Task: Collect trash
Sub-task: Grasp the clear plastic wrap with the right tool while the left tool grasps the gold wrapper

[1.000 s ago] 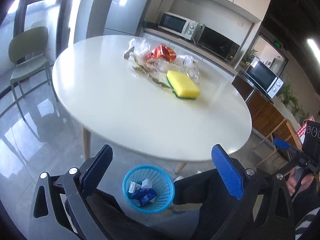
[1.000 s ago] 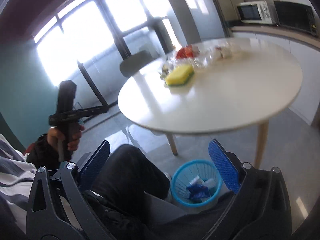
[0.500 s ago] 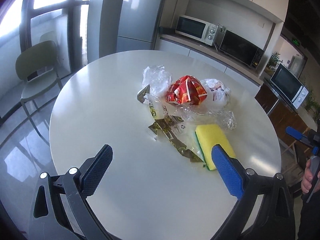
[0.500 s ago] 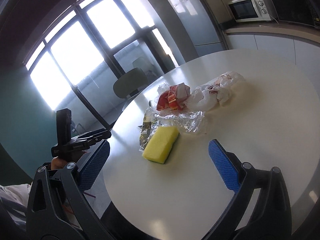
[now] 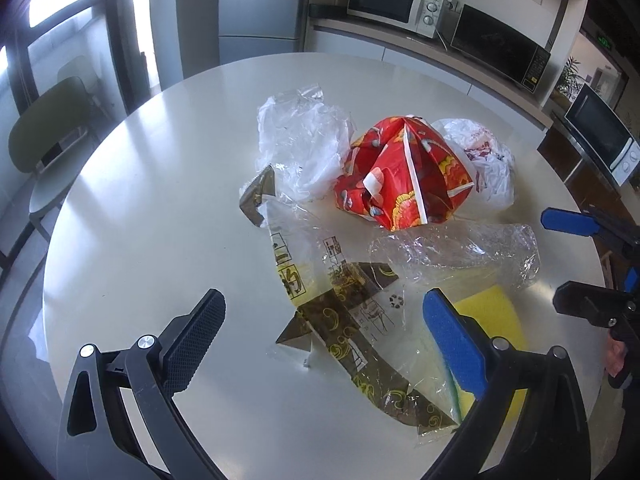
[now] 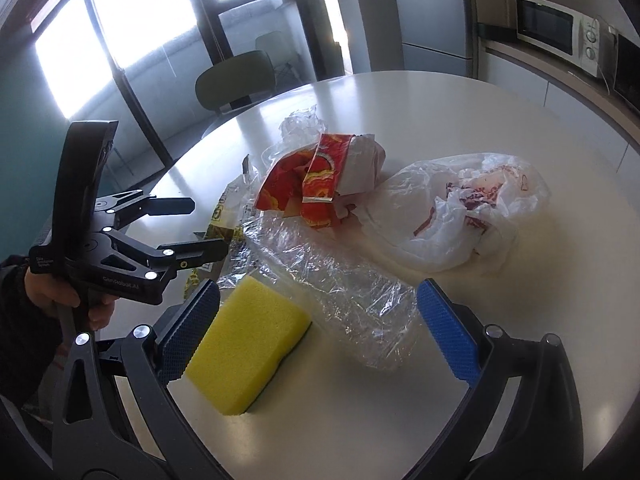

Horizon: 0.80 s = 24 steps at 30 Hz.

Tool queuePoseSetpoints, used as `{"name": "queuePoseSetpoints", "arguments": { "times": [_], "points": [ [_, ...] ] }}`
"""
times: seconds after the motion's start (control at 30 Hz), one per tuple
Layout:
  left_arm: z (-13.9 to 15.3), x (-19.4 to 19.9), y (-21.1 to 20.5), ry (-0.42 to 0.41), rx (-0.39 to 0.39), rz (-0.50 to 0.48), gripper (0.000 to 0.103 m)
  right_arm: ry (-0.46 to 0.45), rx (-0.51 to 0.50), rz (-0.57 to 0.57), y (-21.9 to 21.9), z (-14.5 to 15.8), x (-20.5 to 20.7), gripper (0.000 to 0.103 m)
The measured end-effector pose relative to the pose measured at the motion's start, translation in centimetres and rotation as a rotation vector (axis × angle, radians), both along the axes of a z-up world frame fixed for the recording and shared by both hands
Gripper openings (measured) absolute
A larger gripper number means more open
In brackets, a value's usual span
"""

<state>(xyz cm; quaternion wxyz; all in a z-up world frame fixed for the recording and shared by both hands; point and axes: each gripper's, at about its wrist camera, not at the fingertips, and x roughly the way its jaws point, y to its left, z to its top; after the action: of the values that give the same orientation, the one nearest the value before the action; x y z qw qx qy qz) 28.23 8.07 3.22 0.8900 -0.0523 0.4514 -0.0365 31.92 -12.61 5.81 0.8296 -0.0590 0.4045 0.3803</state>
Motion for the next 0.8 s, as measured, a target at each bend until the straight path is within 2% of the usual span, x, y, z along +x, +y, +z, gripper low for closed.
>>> {"name": "queuePoseSetpoints", "arguments": {
  "times": [0.2, 0.27, 0.33, 0.4, 0.53, 0.57, 0.63, 0.7, 0.8],
  "points": [
    [-0.8, 0.9, -0.1, 0.011, 0.019, -0.036, 0.097, 0.027, -0.034, 0.013, 0.7, -1.3, 0.7, 0.094],
    [-1.0, 1.0, 0.0, 0.009, 0.018, -0.040, 0.097, 0.037, -0.029, 0.015, 0.6, -1.6, 0.7, 0.085],
    [-1.0, 0.9, 0.0, 0.001, 0.018, -0.052, 0.097, 0.061, -0.036, -0.005, 0.2, -1.9, 1.0, 0.062],
    [-1.2, 1.0, 0.0, 0.004, 0.028, -0.057, 0.095, 0.056, -0.053, 0.000, 0.1, -2.3, 0.8, 0.059],
    [-1.5, 1.4, -0.4, 0.014, 0.023, -0.072, 0.089, 0.002, -0.102, 0.047, 0.6, -2.2, -0.6, 0.053],
    [-1.7, 1.3, -0.5, 0.017, 0.029, -0.079, 0.084, -0.014, -0.120, 0.056, 0.8, -2.2, -1.1, 0.052],
    [-1.8, 1.3, -1.0, 0.009, 0.060, -0.081, 0.080, -0.047, -0.163, 0.071, 1.0, -2.2, -1.7, 0.043],
    [-1.8, 1.2, -1.2, 0.000, 0.063, -0.089, 0.074, -0.057, -0.173, 0.080, 1.1, -2.2, -1.9, 0.041],
    [-1.6, 1.0, -1.5, -0.002, 0.070, -0.105, 0.060, -0.071, -0.179, 0.081, 1.0, -2.0, -2.3, 0.036]
  ]
}}
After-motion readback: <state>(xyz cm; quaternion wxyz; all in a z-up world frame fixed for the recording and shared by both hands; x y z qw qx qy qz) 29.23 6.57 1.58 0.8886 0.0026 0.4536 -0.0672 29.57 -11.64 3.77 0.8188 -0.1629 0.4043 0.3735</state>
